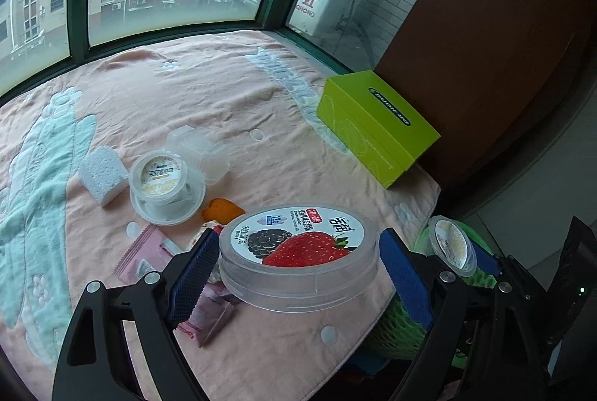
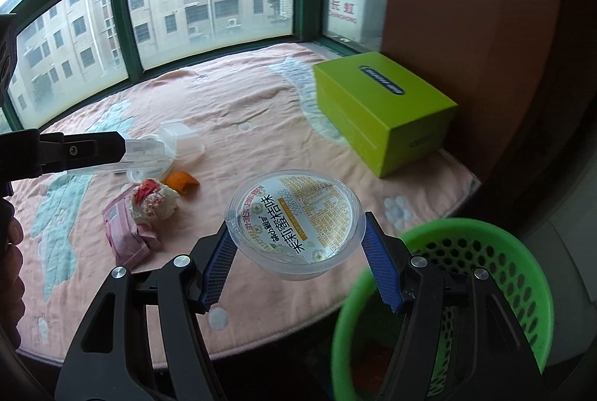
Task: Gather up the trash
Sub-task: 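Carry the lid and strawberry tub to the green basket, then release the lid and the strawberry tub into the basket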
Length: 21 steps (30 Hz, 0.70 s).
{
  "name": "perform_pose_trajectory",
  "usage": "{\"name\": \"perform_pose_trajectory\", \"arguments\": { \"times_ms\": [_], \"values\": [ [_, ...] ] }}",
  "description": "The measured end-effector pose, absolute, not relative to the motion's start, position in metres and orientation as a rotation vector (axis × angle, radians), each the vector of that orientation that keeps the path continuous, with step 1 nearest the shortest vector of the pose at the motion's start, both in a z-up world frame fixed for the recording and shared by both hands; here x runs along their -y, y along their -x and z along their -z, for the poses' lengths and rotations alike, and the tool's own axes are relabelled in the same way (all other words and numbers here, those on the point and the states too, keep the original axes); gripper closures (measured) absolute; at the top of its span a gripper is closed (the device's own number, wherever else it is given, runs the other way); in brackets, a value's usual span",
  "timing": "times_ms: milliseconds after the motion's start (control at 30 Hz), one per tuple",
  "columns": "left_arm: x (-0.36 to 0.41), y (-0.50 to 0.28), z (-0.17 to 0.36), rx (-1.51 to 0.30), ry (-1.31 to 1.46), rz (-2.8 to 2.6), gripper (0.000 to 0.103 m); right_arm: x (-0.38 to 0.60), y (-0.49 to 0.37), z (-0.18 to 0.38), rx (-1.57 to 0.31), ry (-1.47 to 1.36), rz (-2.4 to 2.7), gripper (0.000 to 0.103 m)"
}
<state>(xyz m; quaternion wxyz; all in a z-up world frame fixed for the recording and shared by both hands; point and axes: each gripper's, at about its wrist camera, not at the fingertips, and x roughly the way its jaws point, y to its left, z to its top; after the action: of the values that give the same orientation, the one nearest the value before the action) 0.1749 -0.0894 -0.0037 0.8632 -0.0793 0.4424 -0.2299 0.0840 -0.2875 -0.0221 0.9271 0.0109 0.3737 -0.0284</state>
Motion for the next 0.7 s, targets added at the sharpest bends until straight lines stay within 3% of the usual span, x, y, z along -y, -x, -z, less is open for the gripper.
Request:
{"name": "perform_pose_trajectory", "arguments": {
  "times_ms": [600, 700],
  "values": [
    [0.208, -0.133, 0.005, -0.941, 0.059, 0.689, 0.019, 0.401, 0.008, 0.058, -0.838, -0.187, 0.297, 0.037],
    [0.224, -0.125, 0.007, -0.938, 0.031, 0.713, 0.019, 0.408, 0.016, 0.06, -0.826, -0.205, 0.315, 0.027]
  ]
}}
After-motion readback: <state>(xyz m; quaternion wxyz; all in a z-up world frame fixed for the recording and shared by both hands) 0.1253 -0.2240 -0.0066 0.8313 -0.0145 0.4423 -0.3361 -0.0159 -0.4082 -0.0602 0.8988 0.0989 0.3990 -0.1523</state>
